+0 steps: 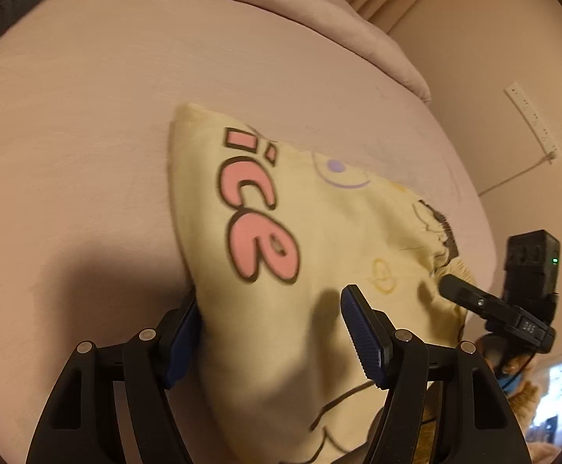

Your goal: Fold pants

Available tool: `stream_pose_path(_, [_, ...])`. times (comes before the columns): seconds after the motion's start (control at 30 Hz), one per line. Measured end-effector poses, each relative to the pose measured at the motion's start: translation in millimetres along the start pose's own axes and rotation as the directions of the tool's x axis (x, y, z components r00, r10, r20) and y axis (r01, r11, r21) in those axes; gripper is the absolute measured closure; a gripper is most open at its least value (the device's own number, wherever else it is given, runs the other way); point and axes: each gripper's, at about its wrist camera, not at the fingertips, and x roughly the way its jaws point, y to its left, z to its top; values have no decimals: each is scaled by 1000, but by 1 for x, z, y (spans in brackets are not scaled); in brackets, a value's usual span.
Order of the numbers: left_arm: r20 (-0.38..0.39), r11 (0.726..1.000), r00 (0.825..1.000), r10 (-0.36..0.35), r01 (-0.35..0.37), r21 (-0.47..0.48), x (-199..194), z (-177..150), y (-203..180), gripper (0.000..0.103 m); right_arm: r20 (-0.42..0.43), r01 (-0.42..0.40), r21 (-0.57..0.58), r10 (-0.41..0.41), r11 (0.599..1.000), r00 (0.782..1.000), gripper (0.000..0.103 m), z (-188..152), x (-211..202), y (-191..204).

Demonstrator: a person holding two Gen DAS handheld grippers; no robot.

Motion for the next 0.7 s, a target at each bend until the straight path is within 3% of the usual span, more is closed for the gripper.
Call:
stream_pose_path(0.07, [5,1000,1000,-10,10,-8,2,2,-1,37,-9,-15,-4,15,1000,1000,20,4,5,-1])
stream_pose_path(0.1, [9,1000,1000,-7,7,-5,2,1,-3,50,-7,-10,-10,10,1000,1000,21,4,7,2])
stream_pose_path(0.13, [12,1000,1000,1,-1,-2,3,-1,-5,71,-5,0,-17,0,1000,1000,23,4,7,3])
stream_pose_path(0.17, [13,1000,1000,20,-20,5,4,-4,-7,80,6,37,-41,-37,998,999,26,2,10,9])
stream_pose_path(0.2, [18,999,1000,26,-26,27,6,-5,-10,86,17,70,-61,-69,996,997,35,0,10,13])
stream_pose_path(0.23, [33,998,999,34,-35,47,4,-7,-14,87,31,129,-90,-127,988,991,48,-2,11,19])
stream_pose_path(0.27, [46,998,998,46,-49,51,2,-10,-16,88,46,171,-102,-167,980,985,54,-3,11,22])
stream_pose_path(0.33, [59,997,997,53,-56,51,-2,-10,-20,89,60,197,-99,-191,975,980,69,-5,9,25])
stream_pose_path(0.4, [72,997,996,45,-49,56,-9,-7,-24,90,80,218,-105,-210,970,974,77,-6,4,33])
stream_pose_path(0.53, [114,997,993,-11,2,78,-35,0,-37,90,135,255,-164,-235,953,963,80,-2,-7,58])
stream_pose_path(0.7, [196,994,981,-5,-17,111,-62,17,-48,90,193,217,-202,-179,955,965,80,19,-19,80])
